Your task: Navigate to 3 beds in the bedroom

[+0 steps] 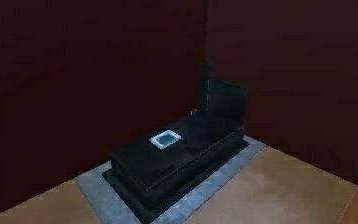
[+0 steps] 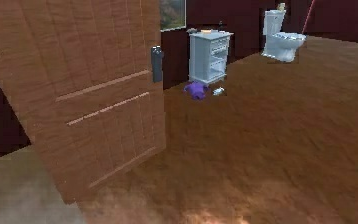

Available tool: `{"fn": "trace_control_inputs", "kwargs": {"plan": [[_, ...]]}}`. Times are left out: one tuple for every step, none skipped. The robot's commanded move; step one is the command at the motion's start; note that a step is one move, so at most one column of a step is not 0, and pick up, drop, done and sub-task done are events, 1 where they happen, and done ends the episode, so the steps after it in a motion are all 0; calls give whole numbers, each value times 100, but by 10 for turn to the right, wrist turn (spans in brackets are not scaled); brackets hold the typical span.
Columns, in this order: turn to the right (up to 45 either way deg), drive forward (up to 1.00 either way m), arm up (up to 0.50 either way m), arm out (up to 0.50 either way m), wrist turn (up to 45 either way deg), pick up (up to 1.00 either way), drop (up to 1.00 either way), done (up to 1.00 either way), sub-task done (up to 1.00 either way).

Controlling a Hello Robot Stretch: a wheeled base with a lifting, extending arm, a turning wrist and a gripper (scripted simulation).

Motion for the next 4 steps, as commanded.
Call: {"fn": "trace_control_inputs", "kwargs": {"plan": [[-450, 0, 0, 0, 0, 0, 0, 0, 0], [-360, 0, 0, 0, 0, 0, 0, 0, 0], [0, 20, 0, 0, 0, 0, 0, 0, 0], [-90, 0, 0, 0, 0, 0, 0, 0, 0]]}}
